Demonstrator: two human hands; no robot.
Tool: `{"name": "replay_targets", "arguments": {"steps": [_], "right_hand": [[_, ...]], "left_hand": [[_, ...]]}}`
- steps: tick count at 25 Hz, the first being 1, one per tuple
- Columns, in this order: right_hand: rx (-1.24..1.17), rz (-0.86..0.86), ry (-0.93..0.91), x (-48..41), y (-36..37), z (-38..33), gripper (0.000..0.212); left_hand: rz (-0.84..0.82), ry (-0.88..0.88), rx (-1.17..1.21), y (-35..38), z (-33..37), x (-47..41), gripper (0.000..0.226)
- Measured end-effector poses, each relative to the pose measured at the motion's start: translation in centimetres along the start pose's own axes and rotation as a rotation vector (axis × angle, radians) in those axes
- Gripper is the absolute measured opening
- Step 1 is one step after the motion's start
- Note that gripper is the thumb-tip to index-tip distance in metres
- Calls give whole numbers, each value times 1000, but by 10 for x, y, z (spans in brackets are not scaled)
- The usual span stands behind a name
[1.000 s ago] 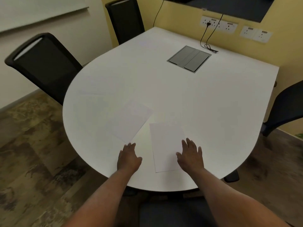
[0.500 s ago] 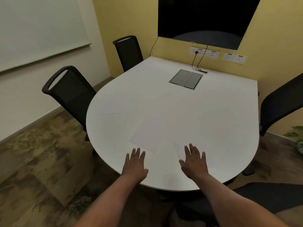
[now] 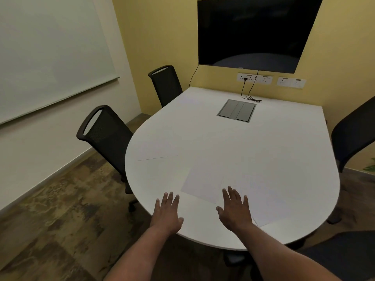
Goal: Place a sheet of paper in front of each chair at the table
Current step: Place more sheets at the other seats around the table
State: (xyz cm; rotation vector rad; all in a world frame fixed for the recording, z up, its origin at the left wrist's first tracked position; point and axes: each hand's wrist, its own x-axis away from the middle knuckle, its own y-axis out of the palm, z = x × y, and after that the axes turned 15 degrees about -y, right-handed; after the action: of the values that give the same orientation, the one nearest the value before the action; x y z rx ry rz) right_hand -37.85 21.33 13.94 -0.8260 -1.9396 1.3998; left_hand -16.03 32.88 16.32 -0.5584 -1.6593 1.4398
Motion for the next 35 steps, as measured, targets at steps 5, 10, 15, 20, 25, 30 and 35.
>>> {"name": "replay_targets", "arguments": {"steps": [5,10,15,20,25,30,35], "right_hand": [[-43,-6,63,-57,27,-5,70],[-97,-27,126,-131,54,-2,69],[-121,-67,208,-192,69,13,69],[-151,-100,316,-219,81,31,68],[-178,-119,425,-237,101,49,68],[-188,-115,515,-254,119,61,70],[-193,-99,612,-273,129,64,70]], "left_hand": [[-34,44,-45,6,-14,-57,83],[-96,75,-49,10,-21,-137,81],[-153,89,-26,4,-13,-225,78],[-239,103,28,12,15,-280,77],[-310,122,35,26,51,-327,80],[-376,51,142,40,79,-358,81],[-470,-186,401,50,98,-370,69]]}}
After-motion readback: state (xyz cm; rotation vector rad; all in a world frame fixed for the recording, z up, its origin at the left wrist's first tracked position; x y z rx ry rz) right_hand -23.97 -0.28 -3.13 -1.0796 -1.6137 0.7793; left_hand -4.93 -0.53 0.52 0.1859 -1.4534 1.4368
